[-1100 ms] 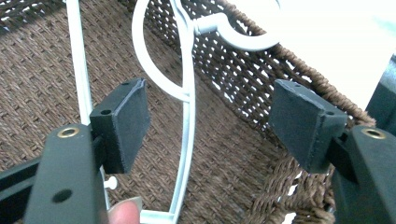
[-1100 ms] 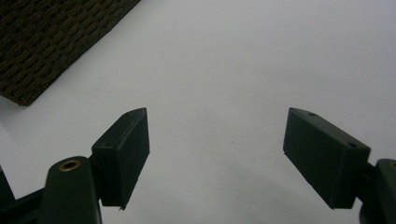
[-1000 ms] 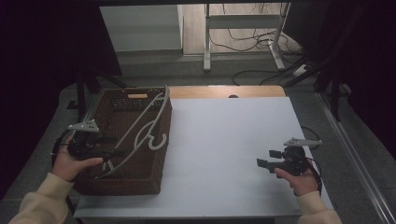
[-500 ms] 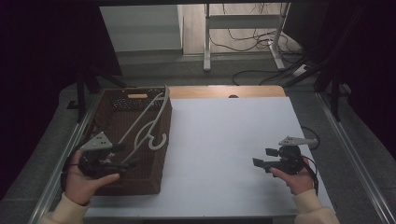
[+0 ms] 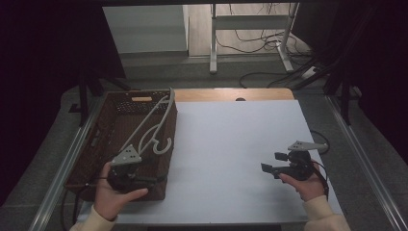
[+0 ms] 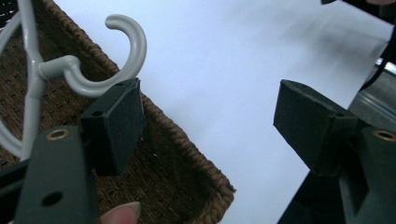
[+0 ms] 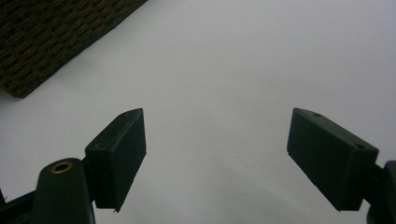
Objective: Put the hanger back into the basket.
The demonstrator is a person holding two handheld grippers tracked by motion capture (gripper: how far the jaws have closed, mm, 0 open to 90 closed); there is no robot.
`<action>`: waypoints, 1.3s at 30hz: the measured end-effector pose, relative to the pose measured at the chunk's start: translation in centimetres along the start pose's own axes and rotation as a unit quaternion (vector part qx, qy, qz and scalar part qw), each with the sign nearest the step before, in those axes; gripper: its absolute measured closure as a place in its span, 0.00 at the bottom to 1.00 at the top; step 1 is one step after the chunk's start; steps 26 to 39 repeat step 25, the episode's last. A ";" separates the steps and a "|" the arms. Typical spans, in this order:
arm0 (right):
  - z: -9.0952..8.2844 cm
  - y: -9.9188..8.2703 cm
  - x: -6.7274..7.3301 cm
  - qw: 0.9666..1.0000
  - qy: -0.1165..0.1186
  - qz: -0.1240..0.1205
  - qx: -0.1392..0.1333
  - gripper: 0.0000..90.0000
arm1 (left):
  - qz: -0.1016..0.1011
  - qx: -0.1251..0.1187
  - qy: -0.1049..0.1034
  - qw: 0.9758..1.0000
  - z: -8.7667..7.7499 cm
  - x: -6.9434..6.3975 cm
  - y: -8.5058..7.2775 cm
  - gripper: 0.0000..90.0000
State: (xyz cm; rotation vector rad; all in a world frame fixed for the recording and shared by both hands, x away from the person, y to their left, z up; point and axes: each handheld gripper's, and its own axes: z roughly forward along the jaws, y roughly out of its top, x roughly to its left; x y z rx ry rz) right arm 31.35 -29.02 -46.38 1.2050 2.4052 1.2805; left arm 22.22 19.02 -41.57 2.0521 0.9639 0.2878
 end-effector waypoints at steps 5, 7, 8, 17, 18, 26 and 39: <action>0.0 0.0 0.1 1.000 0.005 -0.012 0.001 0.21 | 0.010 0.001 0.003 1.000 1.0 -0.5 -0.2 0.27; 0.0 0.0 0.1 1.000 0.006 -0.016 0.001 0.21 | 0.012 -0.003 0.004 1.000 1.1 -0.5 -0.2 0.27; 0.0 0.0 0.1 1.000 0.007 -0.018 0.001 0.21 | 0.013 -0.004 0.007 1.000 1.0 -0.5 -0.2 0.27; -0.5 0.0 0.0 1.000 0.005 -0.028 -0.005 0.21 | 0.024 -0.002 0.015 1.000 0.9 -0.4 -0.5 0.26; -0.5 0.0 0.0 1.000 0.005 -0.028 -0.005 0.21 | 0.024 -0.002 0.015 1.000 0.9 -0.4 -0.5 0.26; -0.6 -0.1 -0.2 0.999 0.003 -0.032 -0.008 0.21 | 0.023 -0.002 0.014 1.000 0.6 -0.2 -0.5 0.26; -0.6 -0.1 -0.2 0.999 0.003 -0.032 -0.008 0.21 | 0.023 -0.002 0.014 1.000 0.6 -0.2 -0.5 0.26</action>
